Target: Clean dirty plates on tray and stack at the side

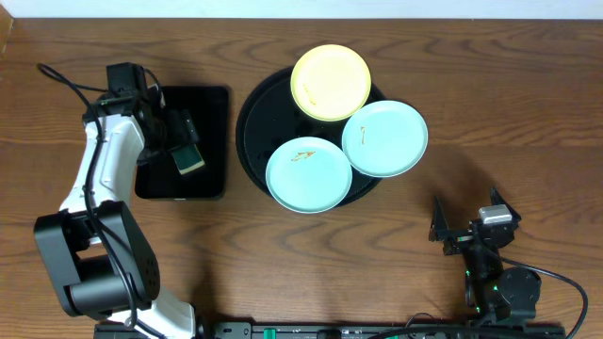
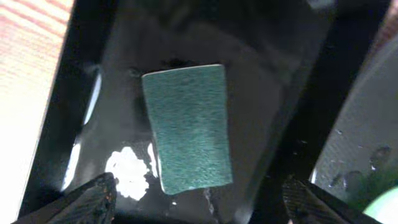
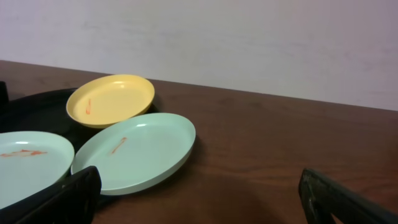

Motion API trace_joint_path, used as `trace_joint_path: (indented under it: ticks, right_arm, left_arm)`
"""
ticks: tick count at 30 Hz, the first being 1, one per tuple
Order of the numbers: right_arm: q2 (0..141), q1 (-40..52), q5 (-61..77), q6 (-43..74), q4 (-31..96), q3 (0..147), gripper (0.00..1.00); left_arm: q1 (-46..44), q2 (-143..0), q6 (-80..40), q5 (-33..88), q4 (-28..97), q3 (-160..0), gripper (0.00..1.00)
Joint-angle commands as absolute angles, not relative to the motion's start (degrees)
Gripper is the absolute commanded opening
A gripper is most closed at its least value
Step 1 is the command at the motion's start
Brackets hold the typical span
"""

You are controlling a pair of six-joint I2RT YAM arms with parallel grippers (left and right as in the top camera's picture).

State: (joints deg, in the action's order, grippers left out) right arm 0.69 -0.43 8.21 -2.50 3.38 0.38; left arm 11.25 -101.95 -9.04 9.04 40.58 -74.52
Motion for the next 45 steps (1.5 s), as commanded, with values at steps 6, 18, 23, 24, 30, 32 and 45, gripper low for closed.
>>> trace_joint_path:
  ticks: [6, 18, 23, 24, 30, 32, 45]
  right_arm:
    - [0.4, -0.6, 8.8, -1.8, 3.6, 0.3, 0.99]
    - [0.4, -0.6, 8.8, -1.7, 3.6, 0.3, 0.99]
    - [0.4, -0.6, 8.8, -1.8, 3.6, 0.3, 0.99]
    - [0.4, -0.6, 8.8, -1.8, 3.6, 0.3, 0.99]
    - [0.4, -0.6, 8.8, -1.7, 3.6, 0.3, 0.99]
    - [0.4, -0.6, 8.8, -1.7, 3.6, 0.3, 0.99]
    - [0.4, -0.6, 8.8, -1.8, 3.6, 0.3, 0.99]
  left_arm:
    - [11.2, -104.6, -11.9, 6.6, 36.0, -70.0, 0.82]
    - [10.9, -108.3, -8.6, 6.6, 32.8, -68.1, 0.82]
    - [10.9, -108.4, -3.3, 6.5, 33.0, -68.1, 0.69]
    - [10.9, -108.4, -2.0, 6.5, 33.1, -68.1, 0.62]
    - [10.9, -108.4, 2.8, 4.8, 34.2, -68.1, 0.56]
    - [10.9, -108.4, 2.8, 3.1, 33.7, -68.1, 0.59]
    - [10.9, -108.4, 1.7, 3.0, 29.4, -68.1, 0.76]
